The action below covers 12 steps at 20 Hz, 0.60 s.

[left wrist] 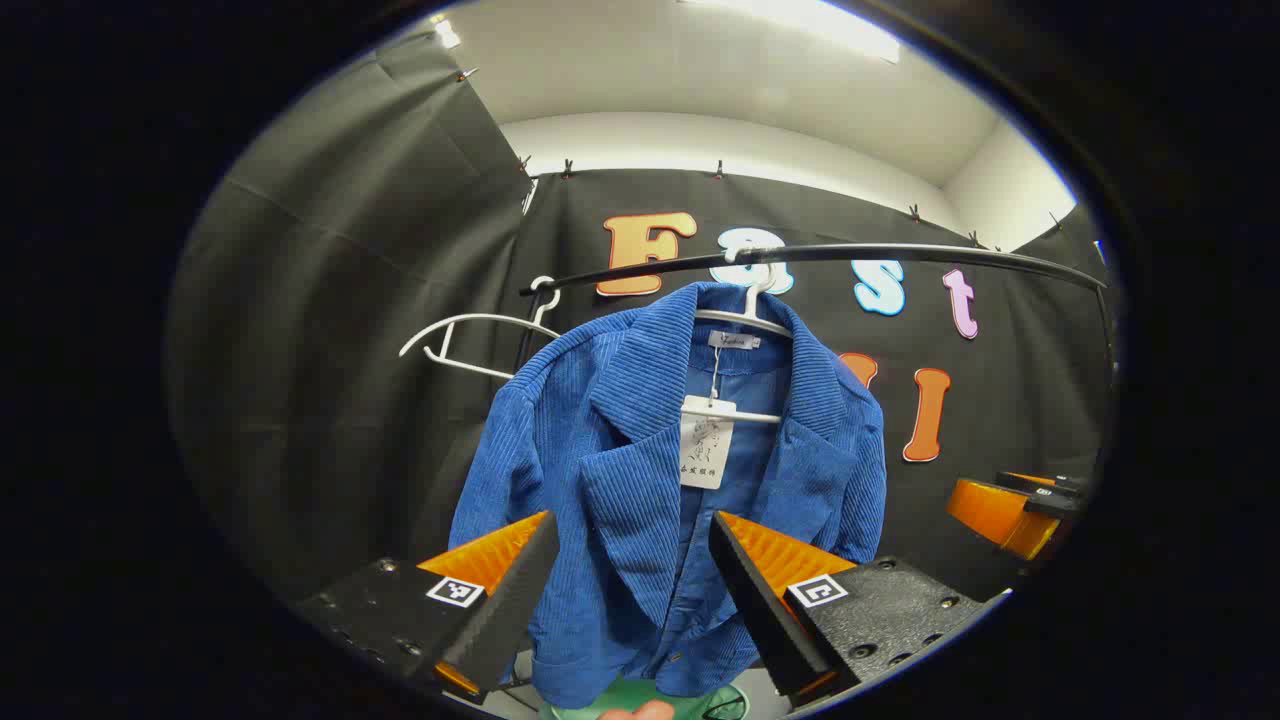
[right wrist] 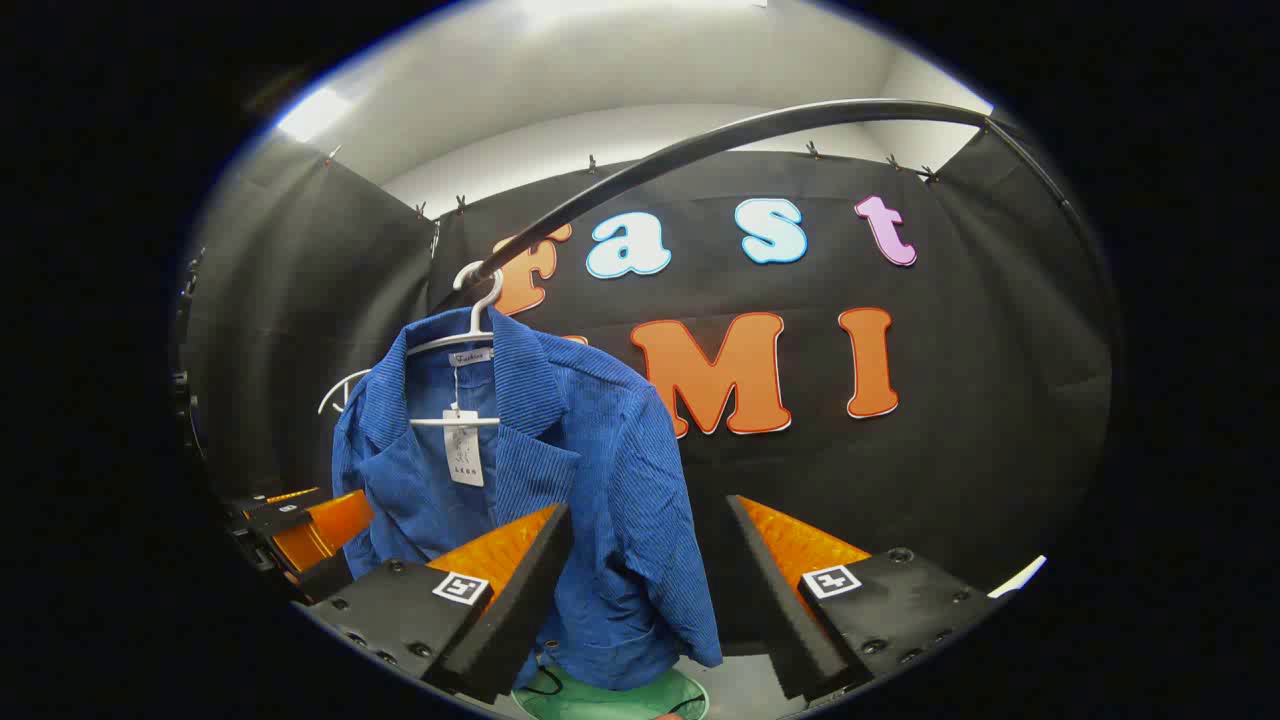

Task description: Grasp the clothes on the hanger with both hands and then place them into the laundry hamper below.

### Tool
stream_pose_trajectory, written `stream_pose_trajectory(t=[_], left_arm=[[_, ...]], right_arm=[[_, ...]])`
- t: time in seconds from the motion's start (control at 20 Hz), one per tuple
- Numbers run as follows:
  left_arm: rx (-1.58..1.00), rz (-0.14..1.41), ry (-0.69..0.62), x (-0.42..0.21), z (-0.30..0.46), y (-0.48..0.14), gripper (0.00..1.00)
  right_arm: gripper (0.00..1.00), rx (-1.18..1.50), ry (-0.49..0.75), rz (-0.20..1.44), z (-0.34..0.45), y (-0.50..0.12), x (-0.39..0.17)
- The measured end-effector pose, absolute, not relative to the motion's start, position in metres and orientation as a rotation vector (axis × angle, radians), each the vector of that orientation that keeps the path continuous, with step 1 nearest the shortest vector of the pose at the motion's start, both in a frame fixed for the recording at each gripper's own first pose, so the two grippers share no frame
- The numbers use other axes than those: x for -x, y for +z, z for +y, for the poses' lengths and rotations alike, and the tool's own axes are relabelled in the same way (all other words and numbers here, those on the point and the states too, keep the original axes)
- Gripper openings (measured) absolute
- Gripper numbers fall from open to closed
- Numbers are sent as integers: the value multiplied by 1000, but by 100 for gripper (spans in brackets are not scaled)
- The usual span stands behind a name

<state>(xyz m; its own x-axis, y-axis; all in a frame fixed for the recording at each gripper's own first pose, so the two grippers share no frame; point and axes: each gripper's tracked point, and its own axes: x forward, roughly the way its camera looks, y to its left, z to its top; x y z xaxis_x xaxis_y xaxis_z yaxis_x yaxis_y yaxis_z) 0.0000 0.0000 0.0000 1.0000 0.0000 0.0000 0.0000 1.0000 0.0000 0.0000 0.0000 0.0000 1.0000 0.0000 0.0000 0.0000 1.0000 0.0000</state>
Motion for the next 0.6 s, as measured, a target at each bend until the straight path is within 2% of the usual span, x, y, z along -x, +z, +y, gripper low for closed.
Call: stream_pose_trajectory(t=[0.15, 0.2, 0.3, 0.35, 0.4, 0.55, 0.6], left_arm=[[-1, -7, 12, 0, 5, 2, 95], [-1, -7, 13, 0, 6, 1, 95], [-1, -1, 16, 0, 7, 0, 95], [0, 1, 18, 0, 8, 0, 95], [1, 0, 20, 0, 9, 1, 95], [-3, -4, 21, 0, 11, 3, 95], [1, -3, 18, 1, 10, 3, 95]], right_arm=[[100, 9, 0, -7, 2, 2, 0], [94, 14, -1, -10, 2, 3, 1], [94, 21, -5, -11, 1, 3, 0], [98, 20, -6, -11, 1, 3, 1], [94, 17, -8, -12, 0, 3, 1], [94, 8, -12, -10, -1, 3, 1], [98, 6, -11, -6, -1, 2, 1]])
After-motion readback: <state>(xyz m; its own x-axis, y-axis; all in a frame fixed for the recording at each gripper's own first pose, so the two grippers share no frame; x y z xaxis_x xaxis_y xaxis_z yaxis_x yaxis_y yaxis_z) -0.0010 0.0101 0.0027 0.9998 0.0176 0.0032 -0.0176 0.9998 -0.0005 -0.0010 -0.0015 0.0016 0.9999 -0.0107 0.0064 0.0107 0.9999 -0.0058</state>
